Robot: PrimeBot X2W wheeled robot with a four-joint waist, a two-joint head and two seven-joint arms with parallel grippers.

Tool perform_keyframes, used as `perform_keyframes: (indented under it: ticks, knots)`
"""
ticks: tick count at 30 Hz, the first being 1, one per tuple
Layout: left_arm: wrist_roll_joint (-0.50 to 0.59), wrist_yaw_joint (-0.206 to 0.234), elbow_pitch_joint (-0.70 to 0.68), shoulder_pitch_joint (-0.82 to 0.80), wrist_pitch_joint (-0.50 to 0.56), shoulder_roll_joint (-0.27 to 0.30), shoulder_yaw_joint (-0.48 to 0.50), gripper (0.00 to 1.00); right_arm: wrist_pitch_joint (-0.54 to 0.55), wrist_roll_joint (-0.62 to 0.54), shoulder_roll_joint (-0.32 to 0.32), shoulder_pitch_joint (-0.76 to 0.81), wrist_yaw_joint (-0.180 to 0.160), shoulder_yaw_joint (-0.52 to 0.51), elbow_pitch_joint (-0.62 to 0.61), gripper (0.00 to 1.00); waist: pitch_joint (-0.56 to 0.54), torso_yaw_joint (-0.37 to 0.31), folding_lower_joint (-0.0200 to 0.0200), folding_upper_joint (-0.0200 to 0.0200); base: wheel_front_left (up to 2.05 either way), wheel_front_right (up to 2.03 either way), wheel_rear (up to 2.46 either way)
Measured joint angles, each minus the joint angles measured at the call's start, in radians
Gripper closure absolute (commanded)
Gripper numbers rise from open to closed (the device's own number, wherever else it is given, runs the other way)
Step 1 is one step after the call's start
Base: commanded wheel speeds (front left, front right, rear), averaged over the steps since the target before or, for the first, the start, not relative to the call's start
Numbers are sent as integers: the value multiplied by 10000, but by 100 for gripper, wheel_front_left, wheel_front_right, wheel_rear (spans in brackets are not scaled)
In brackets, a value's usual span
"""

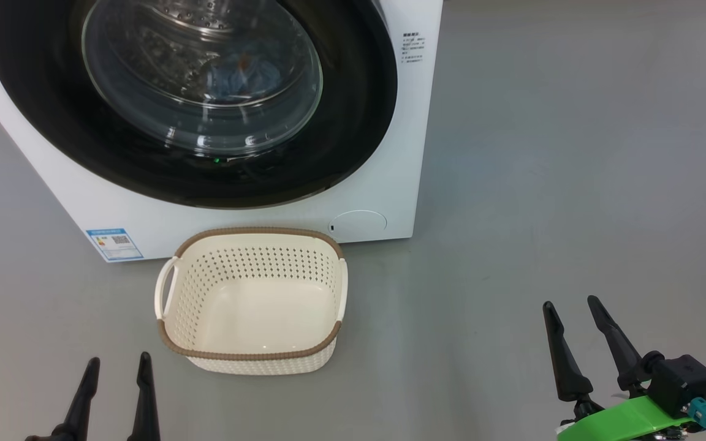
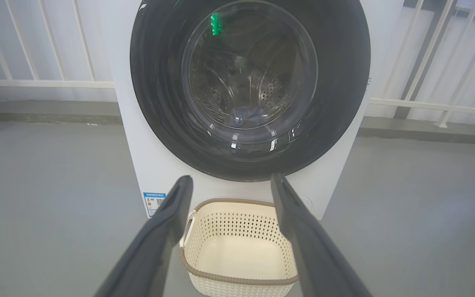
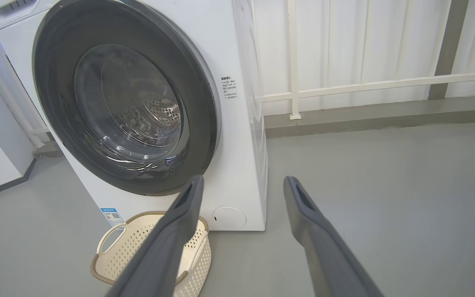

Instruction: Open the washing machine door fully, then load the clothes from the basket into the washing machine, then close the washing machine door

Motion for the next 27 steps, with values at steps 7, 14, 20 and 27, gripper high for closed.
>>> perform_keyframes:
  ticks: [7, 14, 20, 27]
  knots:
    - [0, 0, 0, -1, 0, 0, 10, 0, 2, -10, 25, 0, 0, 2, -25, 0, 39, 65, 0, 0, 0, 0, 0]
    - [-2, -2, 2, -4, 0, 0, 13, 0, 2, -8, 48, 0, 0, -10, -56, 0, 101, 97, -1, 0, 0, 0, 0]
    - [-2, -4, 2, -13, 0, 0, 27, 0, 2, -44, 58, -1, 0, -35, -54, 0, 135, 117, 0, 0, 0, 0, 0]
    - [-10, -59, 46, -15, 2, -8, 13, 100, 4, -81, 61, -4, 0, -35, 4, 100, 111, 133, 0, 0, 0, 0, 0]
